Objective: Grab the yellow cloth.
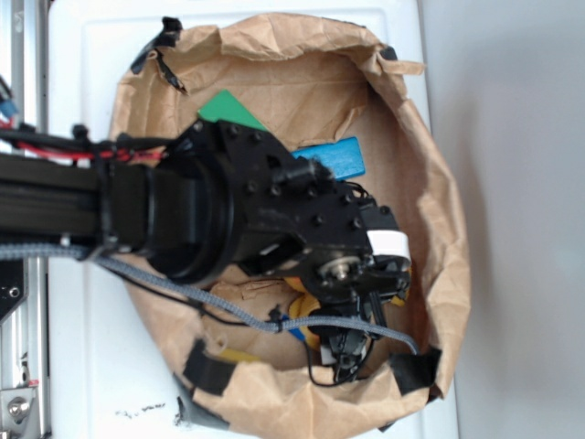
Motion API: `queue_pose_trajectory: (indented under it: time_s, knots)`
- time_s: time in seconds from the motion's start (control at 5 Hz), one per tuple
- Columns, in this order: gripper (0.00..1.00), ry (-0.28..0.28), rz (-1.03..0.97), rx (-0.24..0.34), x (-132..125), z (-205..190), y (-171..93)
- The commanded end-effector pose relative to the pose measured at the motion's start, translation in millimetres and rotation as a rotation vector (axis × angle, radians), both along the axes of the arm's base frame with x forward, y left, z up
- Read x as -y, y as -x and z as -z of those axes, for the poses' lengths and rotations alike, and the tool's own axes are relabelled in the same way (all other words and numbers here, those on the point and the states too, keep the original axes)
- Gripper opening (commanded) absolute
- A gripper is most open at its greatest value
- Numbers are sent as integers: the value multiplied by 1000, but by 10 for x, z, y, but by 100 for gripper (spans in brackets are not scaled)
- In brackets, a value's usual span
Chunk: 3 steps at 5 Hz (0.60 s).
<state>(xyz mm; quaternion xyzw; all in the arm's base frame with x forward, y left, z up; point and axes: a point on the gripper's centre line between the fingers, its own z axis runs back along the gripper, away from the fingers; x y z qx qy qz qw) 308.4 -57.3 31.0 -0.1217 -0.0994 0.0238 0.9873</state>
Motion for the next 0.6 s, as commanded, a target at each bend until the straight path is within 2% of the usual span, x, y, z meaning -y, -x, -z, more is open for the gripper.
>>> queue_pose_trajectory:
  time_s: [0.0, 0.2, 0.4]
  knots:
    - [0, 145, 17, 56, 25, -563, -26]
    - [0, 252, -27, 131, -139, -1058, 32]
    - [0, 338, -40, 151, -328, -1469, 202]
